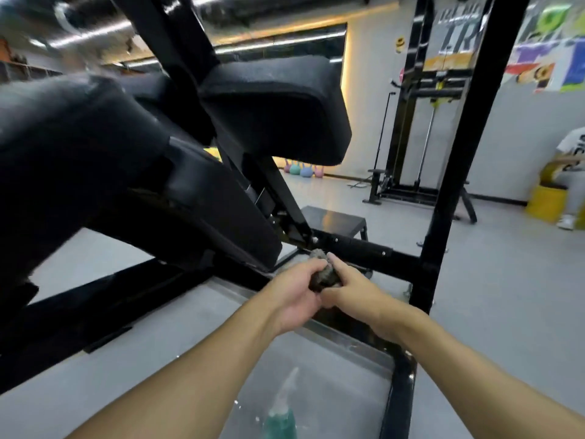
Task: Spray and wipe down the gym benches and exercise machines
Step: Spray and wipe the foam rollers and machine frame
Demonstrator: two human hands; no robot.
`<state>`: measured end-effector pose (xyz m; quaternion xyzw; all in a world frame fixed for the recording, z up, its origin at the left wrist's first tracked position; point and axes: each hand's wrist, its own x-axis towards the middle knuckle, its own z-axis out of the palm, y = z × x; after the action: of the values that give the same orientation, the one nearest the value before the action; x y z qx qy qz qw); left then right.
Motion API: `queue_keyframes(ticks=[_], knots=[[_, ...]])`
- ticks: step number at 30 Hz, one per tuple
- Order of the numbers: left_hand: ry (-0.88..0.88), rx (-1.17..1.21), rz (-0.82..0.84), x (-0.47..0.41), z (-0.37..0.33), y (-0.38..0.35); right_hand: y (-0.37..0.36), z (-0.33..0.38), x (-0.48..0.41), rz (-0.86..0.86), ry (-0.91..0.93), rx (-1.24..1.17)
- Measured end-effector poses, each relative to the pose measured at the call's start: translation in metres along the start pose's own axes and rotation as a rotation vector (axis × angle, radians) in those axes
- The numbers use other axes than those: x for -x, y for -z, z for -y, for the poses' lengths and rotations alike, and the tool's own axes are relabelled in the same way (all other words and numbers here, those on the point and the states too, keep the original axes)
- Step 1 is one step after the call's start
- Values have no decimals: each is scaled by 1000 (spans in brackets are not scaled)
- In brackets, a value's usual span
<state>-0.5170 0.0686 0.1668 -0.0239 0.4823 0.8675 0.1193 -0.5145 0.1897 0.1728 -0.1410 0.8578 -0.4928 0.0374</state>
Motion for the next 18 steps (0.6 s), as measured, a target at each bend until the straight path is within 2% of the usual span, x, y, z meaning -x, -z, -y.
queue_keyframes(ticks=[2, 5, 9, 11, 15, 18], knots=[[-167, 91, -86, -3, -17, -13, 17, 24, 4, -28, 65, -48], [-405, 202, -201, 3, -47, -39, 40, 68, 8, -207, 154, -66], [-621, 290, -432, 6, -81, -67, 60, 123, 1, -306, 313, 96], [-680, 297, -570, -4, -96, -70, 66, 145, -4, -298, 419, 138], [-687, 332, -829, -34, -123, -59, 77, 181, -20, -272, 577, 20], [-740, 435, -864, -51, -121, -54, 83, 189, -41, -372, 605, -87]])
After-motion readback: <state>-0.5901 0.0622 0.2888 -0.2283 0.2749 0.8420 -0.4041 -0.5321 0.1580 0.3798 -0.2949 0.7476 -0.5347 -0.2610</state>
